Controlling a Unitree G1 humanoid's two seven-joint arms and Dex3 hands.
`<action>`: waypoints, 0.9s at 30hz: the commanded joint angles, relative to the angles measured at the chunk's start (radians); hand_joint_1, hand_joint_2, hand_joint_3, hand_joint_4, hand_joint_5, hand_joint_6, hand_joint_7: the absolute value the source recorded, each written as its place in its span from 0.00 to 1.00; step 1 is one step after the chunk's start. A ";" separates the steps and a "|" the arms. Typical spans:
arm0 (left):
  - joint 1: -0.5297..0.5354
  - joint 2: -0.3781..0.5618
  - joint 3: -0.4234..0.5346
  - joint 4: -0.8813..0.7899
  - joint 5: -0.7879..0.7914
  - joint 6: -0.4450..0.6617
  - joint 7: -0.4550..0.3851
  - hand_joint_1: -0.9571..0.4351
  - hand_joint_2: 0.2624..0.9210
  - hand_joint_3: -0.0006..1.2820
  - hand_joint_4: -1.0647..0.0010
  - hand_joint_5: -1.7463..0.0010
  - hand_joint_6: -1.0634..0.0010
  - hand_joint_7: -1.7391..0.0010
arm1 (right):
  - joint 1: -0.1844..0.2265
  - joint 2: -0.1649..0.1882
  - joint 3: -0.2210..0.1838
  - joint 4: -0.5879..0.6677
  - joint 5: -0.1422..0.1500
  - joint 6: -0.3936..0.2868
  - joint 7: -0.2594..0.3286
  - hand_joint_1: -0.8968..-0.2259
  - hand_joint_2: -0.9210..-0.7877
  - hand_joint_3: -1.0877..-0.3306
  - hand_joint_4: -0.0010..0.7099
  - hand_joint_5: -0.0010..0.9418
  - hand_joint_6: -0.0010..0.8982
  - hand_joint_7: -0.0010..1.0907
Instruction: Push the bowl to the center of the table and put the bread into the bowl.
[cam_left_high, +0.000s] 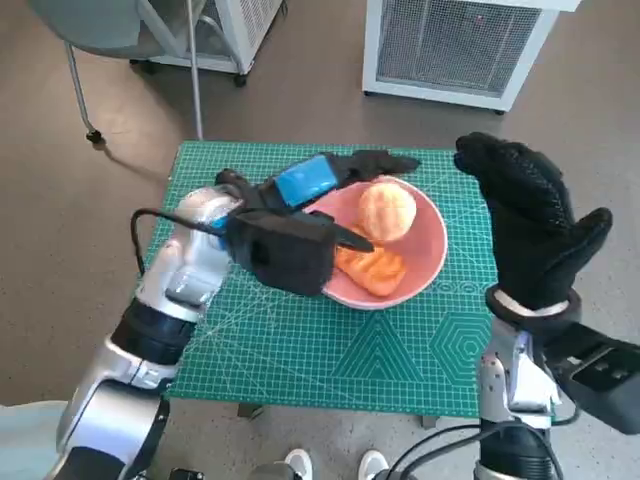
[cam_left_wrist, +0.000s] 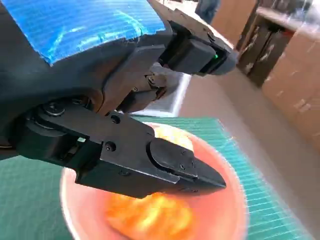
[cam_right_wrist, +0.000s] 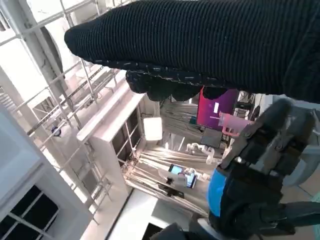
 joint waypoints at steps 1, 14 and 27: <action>0.043 0.010 0.090 -0.044 -0.154 -0.016 -0.047 0.67 0.83 0.00 0.92 1.00 0.71 0.99 | -0.004 0.005 0.005 0.015 -0.014 0.007 -0.010 0.48 0.00 0.39 0.15 0.46 0.00 0.67; 0.214 -0.133 0.365 0.003 -0.559 -0.325 0.024 0.54 0.89 0.01 0.79 0.98 0.65 0.98 | -0.035 0.005 0.013 0.013 -0.033 0.009 -0.030 0.47 0.00 0.40 0.15 0.45 0.00 0.66; 0.340 -0.283 0.384 -0.054 -0.594 -0.476 0.157 0.43 1.00 0.07 0.75 0.99 0.66 0.99 | -0.097 0.009 0.024 0.059 -0.125 -0.025 -0.088 0.50 0.00 0.39 0.11 0.42 0.00 0.66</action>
